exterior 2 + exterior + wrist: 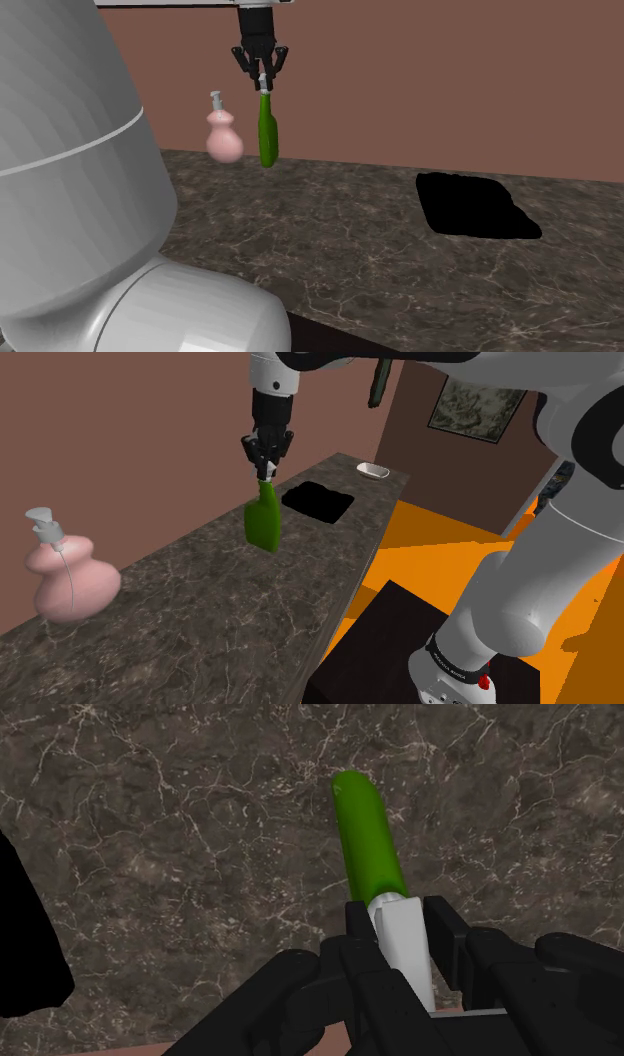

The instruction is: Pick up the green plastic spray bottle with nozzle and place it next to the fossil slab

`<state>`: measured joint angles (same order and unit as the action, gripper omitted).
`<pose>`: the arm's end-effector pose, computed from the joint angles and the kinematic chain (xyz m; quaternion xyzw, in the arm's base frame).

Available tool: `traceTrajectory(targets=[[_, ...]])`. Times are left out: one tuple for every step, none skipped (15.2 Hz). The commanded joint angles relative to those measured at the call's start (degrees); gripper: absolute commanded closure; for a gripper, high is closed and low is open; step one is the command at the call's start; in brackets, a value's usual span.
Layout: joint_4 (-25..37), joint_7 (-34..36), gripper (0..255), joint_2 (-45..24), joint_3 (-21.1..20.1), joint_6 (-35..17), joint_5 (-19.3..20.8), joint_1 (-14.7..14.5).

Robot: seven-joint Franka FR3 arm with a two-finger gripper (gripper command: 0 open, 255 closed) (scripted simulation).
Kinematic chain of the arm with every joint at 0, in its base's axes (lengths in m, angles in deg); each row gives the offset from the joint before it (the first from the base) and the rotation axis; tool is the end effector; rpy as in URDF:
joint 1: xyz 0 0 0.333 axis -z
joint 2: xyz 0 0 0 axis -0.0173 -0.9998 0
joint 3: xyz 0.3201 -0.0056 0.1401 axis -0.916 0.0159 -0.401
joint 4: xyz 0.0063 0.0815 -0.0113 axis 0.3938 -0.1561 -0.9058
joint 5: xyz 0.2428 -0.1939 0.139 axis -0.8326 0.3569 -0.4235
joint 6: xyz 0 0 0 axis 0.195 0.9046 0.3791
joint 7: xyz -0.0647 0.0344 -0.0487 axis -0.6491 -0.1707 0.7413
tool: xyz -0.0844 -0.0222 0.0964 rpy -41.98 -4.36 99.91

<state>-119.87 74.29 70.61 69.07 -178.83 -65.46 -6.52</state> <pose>0.4635 0.1529 0.6128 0.9984 0.0501 0.0275 0.0050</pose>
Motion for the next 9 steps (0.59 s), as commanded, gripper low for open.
traceTrajectory(targets=[[2.06,0.05,255,-0.30,-0.04,1.78,0.07,-0.02],[3.01,0.06,255,-0.45,-0.05,2.58,0.10,-0.02],[3.98,0.07,255,-0.62,-0.06,3.39,0.13,-0.03],[4.98,0.09,255,-0.81,-0.07,4.20,0.17,-0.04],[5.99,0.11,255,-1.01,-0.09,5.02,0.22,-0.04],[7.03,0.12,255,-1.23,-0.10,5.85,0.26,-0.05],[8.08,0.15,255,-1.46,-0.12,6.68,0.31,-0.07],[9.16,0.17,255,-1.71,-0.14,7.51,0.37,-0.08],[10.27,0.20,255,-1.98,-0.17,8.36,0.43,-0.09]])
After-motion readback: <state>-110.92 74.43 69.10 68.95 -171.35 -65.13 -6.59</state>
